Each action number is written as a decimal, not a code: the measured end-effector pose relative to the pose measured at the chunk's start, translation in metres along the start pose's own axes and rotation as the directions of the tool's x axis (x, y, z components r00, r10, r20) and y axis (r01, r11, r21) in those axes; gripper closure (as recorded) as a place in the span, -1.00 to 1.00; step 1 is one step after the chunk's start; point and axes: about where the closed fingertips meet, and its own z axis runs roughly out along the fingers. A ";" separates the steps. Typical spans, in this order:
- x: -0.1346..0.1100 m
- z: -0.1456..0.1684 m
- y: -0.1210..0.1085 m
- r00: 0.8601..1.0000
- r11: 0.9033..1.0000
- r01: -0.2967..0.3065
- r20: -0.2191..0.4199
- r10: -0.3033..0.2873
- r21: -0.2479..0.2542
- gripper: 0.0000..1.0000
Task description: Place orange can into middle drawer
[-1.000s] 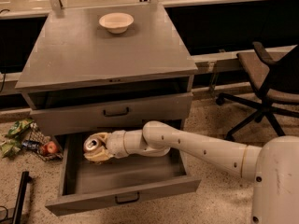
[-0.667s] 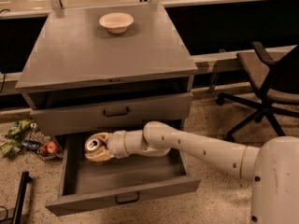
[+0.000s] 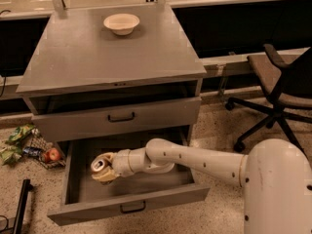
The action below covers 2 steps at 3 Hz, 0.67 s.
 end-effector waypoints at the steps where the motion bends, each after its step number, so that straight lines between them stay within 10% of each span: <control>1: 0.021 0.008 0.002 1.000 1.000 0.003 -0.004 -0.003 -0.005 0.53; 2: 0.034 0.009 0.003 1.000 0.999 0.023 -0.012 -0.023 0.029 0.08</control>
Offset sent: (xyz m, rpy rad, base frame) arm 0.0060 -0.0139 -0.0512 -0.0252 -0.0834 -0.0823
